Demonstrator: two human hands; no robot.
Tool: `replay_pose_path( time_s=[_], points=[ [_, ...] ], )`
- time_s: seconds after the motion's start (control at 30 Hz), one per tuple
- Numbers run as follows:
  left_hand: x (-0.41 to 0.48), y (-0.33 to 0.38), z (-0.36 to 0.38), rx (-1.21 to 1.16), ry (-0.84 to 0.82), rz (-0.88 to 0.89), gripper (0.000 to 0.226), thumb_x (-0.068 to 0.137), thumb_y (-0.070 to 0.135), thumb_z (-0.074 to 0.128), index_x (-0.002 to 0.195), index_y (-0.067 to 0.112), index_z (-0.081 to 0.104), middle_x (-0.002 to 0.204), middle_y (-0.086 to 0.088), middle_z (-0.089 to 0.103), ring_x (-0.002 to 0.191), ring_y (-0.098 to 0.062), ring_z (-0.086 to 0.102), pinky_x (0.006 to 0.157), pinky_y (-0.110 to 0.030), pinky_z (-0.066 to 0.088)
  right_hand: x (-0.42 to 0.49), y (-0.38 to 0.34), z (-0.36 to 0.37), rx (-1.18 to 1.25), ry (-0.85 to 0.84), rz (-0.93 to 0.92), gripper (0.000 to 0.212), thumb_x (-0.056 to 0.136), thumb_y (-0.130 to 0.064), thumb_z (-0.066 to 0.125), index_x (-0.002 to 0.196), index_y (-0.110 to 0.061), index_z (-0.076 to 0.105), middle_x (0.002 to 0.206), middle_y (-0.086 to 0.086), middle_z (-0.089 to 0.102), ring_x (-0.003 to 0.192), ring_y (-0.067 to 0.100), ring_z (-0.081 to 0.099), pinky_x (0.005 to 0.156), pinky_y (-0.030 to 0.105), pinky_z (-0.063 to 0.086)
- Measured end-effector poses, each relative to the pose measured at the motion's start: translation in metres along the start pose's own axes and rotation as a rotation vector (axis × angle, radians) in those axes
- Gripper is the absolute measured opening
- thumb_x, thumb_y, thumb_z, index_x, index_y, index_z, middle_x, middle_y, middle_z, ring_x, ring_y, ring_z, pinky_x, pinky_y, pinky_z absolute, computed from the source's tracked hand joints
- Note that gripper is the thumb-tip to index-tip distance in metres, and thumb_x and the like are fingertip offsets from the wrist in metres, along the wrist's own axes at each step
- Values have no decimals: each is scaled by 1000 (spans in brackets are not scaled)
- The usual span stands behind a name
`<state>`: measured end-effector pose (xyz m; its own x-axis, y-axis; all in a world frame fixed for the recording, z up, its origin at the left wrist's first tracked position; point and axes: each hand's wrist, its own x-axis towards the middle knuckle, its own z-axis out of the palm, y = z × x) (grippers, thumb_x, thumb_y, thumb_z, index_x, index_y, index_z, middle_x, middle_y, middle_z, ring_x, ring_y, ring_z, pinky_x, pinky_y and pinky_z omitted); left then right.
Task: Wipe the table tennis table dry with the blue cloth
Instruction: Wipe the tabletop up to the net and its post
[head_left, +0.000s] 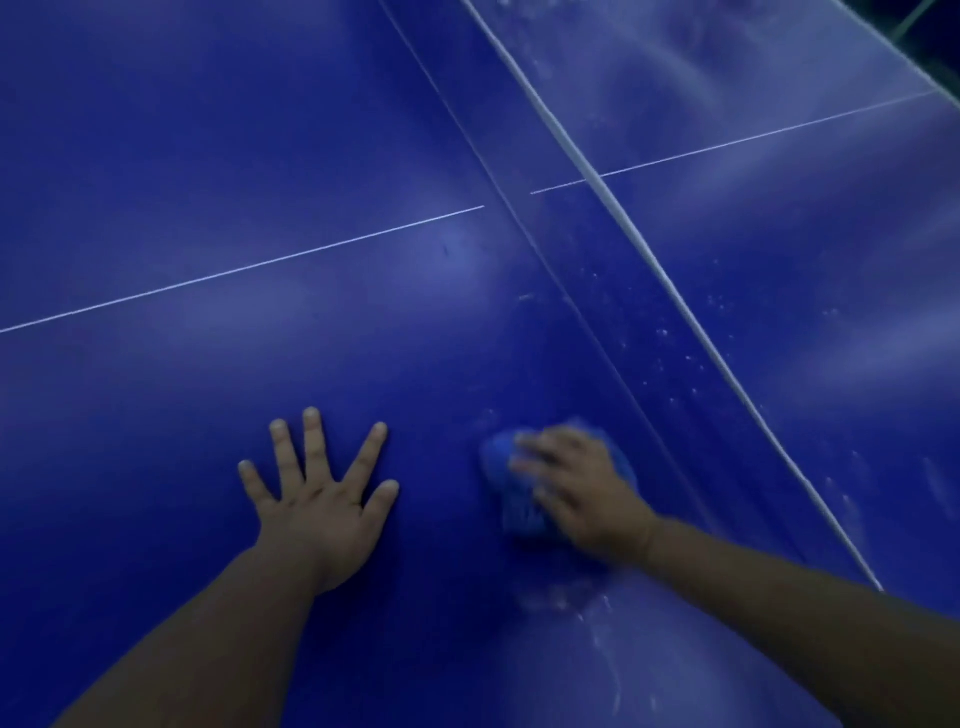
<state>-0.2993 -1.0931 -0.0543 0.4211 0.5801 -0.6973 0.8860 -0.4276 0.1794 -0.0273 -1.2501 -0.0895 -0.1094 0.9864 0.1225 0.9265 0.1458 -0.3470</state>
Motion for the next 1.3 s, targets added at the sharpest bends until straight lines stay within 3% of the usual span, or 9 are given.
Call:
replay_pose_path(
  time_s=[0.13, 0.27, 0.33, 0.47, 0.6, 0.67, 0.8, 0.9, 1.3],
  points=[
    [0, -1, 1, -1, 1, -8, 62, 91, 75, 3, 128, 59, -44, 138, -4, -62, 126, -36, -57, 108, -67, -25, 111, 51, -7, -126, 237, 362, 45, 105, -38, 37, 139, -18, 59, 145, 10, 53, 122, 38, 50, 102, 53, 41],
    [1, -1, 0, 1, 5, -16, 62, 91, 76, 4, 127, 60, -44, 138, -3, -62, 125, -35, -58, 108, -67, -26, 186, 56, -3, -114, 381, 886, 48, 108, -42, 30, 153, -27, 40, 163, 3, 28, 145, 30, 28, 120, 47, 20],
    [1, -2, 0, -3, 10, -10, 62, 92, 76, 5, 128, 60, -43, 138, -2, -62, 124, -34, -59, 108, -67, -27, 204, 57, -1, -111, 358, 948, 48, 108, -43, 30, 150, -26, 44, 161, 4, 31, 143, 31, 31, 118, 49, 22],
    [1, -5, 1, -3, 6, -13, 63, 93, 75, 5, 131, 59, -42, 139, -4, -62, 124, -34, -59, 107, -66, -27, 196, 37, 14, -139, 206, 548, 48, 98, -39, 38, 124, -14, 70, 138, 13, 59, 113, 42, 57, 97, 51, 46],
    [2, -3, 0, -1, 7, -16, 63, 93, 74, 3, 134, 57, -41, 139, -5, -61, 124, -36, -58, 107, -67, -26, 112, -22, 23, 51, 45, 36, 34, 99, -30, 52, 121, -14, 71, 135, 7, 60, 114, 29, 56, 97, 42, 42],
    [1, -2, 0, 0, 2, -12, 62, 93, 73, 3, 134, 57, -41, 139, -5, -61, 124, -36, -59, 107, -67, -26, 98, -13, 22, 31, 91, 62, 36, 100, -31, 50, 123, -13, 70, 136, 8, 60, 116, 29, 56, 99, 43, 42],
    [1, 2, -1, -7, 2, 12, 62, 94, 73, 3, 134, 57, -41, 136, -5, -63, 122, -35, -60, 105, -67, -29, 162, 49, 8, -112, 299, 614, 55, 97, -42, 35, 125, -9, 69, 137, 20, 58, 119, 44, 54, 103, 52, 41],
    [2, 0, 0, -10, 9, 8, 61, 94, 73, 3, 134, 57, -41, 136, -4, -64, 122, -34, -61, 105, -67, -30, 226, 85, -2, -156, 257, 695, 51, 101, -40, 37, 135, -11, 62, 146, 20, 51, 127, 45, 47, 110, 49, 34],
    [5, -6, 4, -26, 32, -2, 61, 96, 71, 6, 135, 58, -39, 137, -2, -62, 122, -33, -61, 105, -66, -30, 231, 46, 11, -92, -44, -190, 40, 97, -34, 47, 125, -15, 70, 138, 12, 60, 117, 36, 58, 104, 42, 36]
  ],
)
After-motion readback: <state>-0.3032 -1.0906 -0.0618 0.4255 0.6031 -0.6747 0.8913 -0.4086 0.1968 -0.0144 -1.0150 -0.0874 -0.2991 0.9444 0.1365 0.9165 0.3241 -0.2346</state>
